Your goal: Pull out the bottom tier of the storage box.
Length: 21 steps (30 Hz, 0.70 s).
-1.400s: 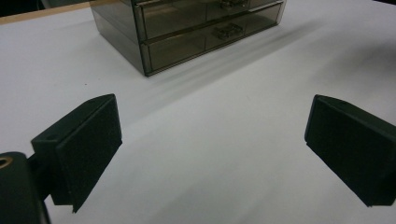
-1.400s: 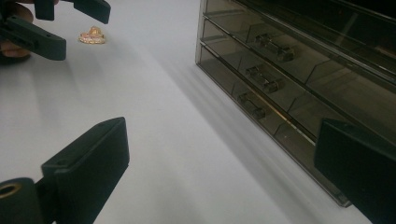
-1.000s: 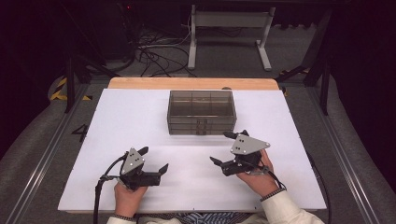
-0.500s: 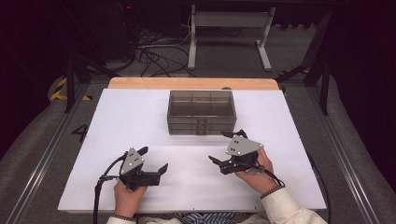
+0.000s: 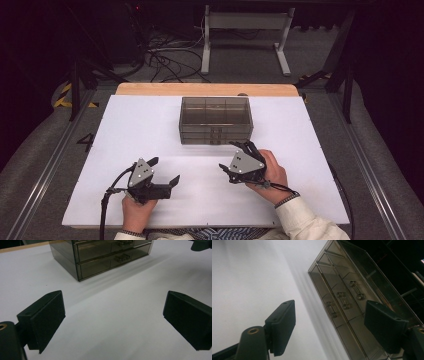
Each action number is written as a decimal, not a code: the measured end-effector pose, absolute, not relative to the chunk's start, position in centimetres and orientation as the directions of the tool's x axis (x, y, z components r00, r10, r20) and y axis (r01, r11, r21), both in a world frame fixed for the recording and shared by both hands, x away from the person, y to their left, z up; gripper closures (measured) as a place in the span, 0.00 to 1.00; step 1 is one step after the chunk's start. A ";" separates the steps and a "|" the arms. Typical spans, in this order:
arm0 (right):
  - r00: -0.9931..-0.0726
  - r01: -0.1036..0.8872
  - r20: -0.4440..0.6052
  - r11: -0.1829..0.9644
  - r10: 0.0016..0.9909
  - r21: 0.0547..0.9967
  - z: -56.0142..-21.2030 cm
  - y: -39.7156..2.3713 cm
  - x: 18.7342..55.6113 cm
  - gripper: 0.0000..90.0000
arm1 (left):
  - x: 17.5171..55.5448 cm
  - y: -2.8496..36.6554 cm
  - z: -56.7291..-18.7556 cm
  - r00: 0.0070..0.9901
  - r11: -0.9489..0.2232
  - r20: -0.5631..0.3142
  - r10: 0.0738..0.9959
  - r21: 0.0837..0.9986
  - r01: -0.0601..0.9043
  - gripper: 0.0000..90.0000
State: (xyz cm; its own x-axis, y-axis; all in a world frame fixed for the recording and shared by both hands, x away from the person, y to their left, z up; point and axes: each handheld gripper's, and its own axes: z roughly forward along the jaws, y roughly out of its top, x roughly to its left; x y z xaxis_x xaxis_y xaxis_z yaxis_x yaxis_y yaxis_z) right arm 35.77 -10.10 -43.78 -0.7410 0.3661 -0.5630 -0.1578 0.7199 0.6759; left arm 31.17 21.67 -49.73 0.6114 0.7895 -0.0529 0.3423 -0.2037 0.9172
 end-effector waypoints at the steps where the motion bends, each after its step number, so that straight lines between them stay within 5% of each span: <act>1: -0.739 -0.157 -0.566 0.724 0.366 0.672 -43.8 -10.0 35.8 0.32 | 31.2 21.7 -49.7 0.611 -0.204 -0.053 0.790 0.917 0.343 0.05; 21: -0.680 -0.236 -0.663 0.763 0.312 0.602 -45.9 -8.7 37.0 0.46 | 31.2 21.7 -49.7 0.612 -0.212 -0.047 0.790 0.915 0.344 0.05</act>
